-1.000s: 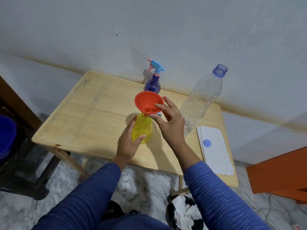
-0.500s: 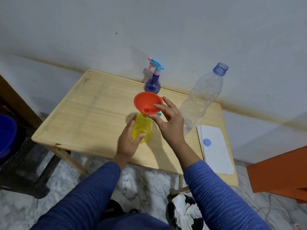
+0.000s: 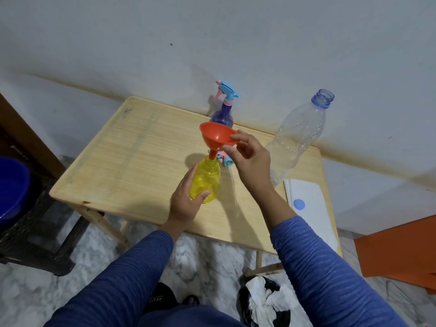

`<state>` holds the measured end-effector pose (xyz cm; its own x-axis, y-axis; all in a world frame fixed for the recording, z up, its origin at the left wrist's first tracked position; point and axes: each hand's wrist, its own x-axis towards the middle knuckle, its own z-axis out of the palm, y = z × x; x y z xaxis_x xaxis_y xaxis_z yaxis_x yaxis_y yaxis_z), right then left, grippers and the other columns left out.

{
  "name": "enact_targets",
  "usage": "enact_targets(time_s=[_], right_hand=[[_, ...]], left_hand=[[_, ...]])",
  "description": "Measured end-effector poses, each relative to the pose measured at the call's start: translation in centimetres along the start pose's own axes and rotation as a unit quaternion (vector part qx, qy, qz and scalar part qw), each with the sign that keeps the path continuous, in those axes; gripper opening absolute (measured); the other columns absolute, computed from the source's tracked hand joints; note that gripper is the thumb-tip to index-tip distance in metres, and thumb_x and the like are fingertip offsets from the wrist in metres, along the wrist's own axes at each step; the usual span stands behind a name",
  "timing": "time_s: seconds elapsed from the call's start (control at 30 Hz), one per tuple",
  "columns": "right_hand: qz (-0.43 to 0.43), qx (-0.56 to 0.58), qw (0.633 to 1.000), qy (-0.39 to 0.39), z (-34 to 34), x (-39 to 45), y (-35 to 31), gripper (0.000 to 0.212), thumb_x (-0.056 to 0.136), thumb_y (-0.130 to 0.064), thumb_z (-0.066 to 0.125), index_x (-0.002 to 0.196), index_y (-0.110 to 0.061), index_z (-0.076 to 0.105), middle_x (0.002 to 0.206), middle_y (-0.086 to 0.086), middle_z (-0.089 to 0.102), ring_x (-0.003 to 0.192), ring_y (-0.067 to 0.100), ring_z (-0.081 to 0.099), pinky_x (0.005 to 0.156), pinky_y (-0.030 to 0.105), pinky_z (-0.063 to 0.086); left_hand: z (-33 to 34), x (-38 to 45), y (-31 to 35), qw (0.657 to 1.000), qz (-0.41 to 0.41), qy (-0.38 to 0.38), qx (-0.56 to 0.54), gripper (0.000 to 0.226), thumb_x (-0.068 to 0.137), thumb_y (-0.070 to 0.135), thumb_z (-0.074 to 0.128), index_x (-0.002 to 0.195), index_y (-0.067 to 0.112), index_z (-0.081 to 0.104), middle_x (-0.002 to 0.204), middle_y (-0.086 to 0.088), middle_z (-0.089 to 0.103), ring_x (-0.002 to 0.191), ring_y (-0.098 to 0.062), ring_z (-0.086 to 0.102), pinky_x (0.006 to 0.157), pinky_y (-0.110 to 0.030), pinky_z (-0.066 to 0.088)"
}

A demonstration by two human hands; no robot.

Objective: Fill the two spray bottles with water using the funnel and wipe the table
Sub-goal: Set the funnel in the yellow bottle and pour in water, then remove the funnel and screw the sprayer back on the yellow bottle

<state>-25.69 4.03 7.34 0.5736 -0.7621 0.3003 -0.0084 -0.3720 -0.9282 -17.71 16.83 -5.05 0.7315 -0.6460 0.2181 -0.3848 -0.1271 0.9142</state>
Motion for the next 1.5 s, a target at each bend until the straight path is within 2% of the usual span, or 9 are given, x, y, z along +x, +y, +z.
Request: enact_targets(time_s=[0.17, 0.33, 0.43, 0.6, 0.8, 1.03, 1.13, 1.23, 1.5], right_hand=[[0.043, 0.028, 0.999, 0.003, 0.1, 3.1, -0.4, 0.02, 0.079, -0.021, 0.073, 0.095, -0.026, 0.064, 0.111, 0.005, 0.066, 0.101, 0.023, 0.065, 0.09, 0.044, 0.053], [0.07, -0.029, 0.997, -0.013, 1.8, 5.8, 2.5, 0.015, 0.08, -0.029, 0.072, 0.093, -0.027, 0.065, 0.101, -0.001, 0.067, 0.099, 0.017, 0.062, 0.091, 0.039, 0.051], [0.1, -0.074, 0.991, -0.053, 3.2, 6.7, 5.0, 0.021, 0.08, -0.03, 0.072, 0.098, -0.019, 0.067, 0.101, -0.004, 0.068, 0.1, 0.011, 0.059, 0.091, 0.027, 0.045], [0.153, -0.12, 0.974, -0.118, 4.6, 7.7, 8.3, 0.028, 0.079, -0.032, 0.071, 0.102, -0.016, 0.067, 0.103, -0.002, 0.066, 0.098, 0.013, 0.058, 0.079, 0.017, 0.042], [0.151, -0.197, 0.958, -0.142, 6.3, 9.0, 11.3, 0.049, 0.063, -0.068, 0.058, 0.097, -0.034, 0.064, 0.104, 0.0, 0.065, 0.107, 0.024, 0.056, 0.094, 0.051, 0.045], [0.168, -0.188, 0.956, -0.151, 6.7, 9.0, 12.1, 0.049, 0.069, -0.066, 0.061, 0.105, -0.033, 0.064, 0.108, 0.004, 0.064, 0.102, 0.021, 0.059, 0.094, 0.048, 0.047], [0.156, -0.193, 0.958, -0.146, 6.2, 8.7, 11.7, 0.05, 0.08, -0.049, 0.065, 0.123, -0.026, 0.058, 0.125, 0.008, 0.058, 0.124, 0.026, 0.047, 0.105, 0.047, 0.039], [0.152, -0.198, 0.962, -0.114, 5.5, 8.0, 11.6, 0.056, 0.081, -0.041, 0.068, 0.131, -0.021, 0.052, 0.139, 0.006, 0.05, 0.141, 0.027, 0.025, 0.114, 0.042, 0.024], [0.225, -0.249, 0.942, -0.003, 5.1, 4.5, 12.8, 0.06, 0.086, -0.029, 0.064, 0.14, -0.02, 0.04, 0.146, 0.015, 0.034, 0.137, 0.029, 0.023, 0.11, 0.037, 0.025]], left_hand=[[0.0, 0.1, 0.4, 1.0, -0.019, 0.003, -0.006, 0.076, 0.072, 0.038, 0.066, 0.138, 0.041, 0.028, 0.137, 0.018, 0.037, 0.127, -0.002, 0.039, 0.104, -0.023, 0.036], [0.0, 0.4, 0.1, 1.0, -0.005, -0.005, 0.012, 0.078, 0.07, 0.061, 0.055, 0.138, 0.039, 0.025, 0.137, 0.016, 0.035, 0.122, 0.008, 0.033, 0.092, 0.003, 0.026], [0.0, 0.3, -0.2, 0.999, 0.011, 0.001, 0.037, 0.081, 0.074, 0.073, 0.048, 0.141, 0.034, 0.026, 0.139, 0.015, 0.035, 0.123, 0.01, 0.03, 0.093, 0.005, 0.023], [0.0, 0.2, -0.3, 0.999, 0.005, 0.013, 0.029, 0.073, 0.077, 0.066, 0.053, 0.14, 0.044, 0.023, 0.14, 0.015, 0.035, 0.126, 0.009, 0.031, 0.096, 0.002, 0.025], [0.2, 0.3, -0.6, 0.999, -0.009, 0.004, 0.036, 0.071, 0.078, 0.069, 0.049, 0.14, 0.048, 0.022, 0.142, 0.014, 0.035, 0.129, 0.007, 0.033, 0.099, -0.004, 0.03], [0.1, 0.3, -0.3, 0.999, -0.009, 0.005, 0.038, 0.069, 0.079, 0.065, 0.051, 0.139, 0.046, 0.023, 0.141, 0.019, 0.033, 0.128, 0.017, 0.028, 0.099, -0.003, 0.028], [0.1, 0.3, -0.4, 0.999, -0.008, 0.006, 0.041, 0.068, 0.079, 0.065, 0.051, 0.138, 0.048, 0.023, 0.14, 0.019, 0.033, 0.128, 0.016, 0.029, 0.099, -0.003, 0.028], [0.1, 0.3, -0.6, 0.999, -0.007, 0.007, 0.041, 0.068, 0.079, 0.066, 0.051, 0.139, 0.049, 0.022, 0.141, 0.013, 0.035, 0.129, 0.006, 0.033, 0.101, -0.006, 0.029], [0.3, 0.3, -1.0, 0.999, -0.013, 0.005, 0.048, 0.073, 0.076, 0.072, 0.049, 0.139, 0.047, 0.021, 0.141, 0.012, 0.035, 0.129, 0.001, 0.034, 0.1, -0.003, 0.028]])
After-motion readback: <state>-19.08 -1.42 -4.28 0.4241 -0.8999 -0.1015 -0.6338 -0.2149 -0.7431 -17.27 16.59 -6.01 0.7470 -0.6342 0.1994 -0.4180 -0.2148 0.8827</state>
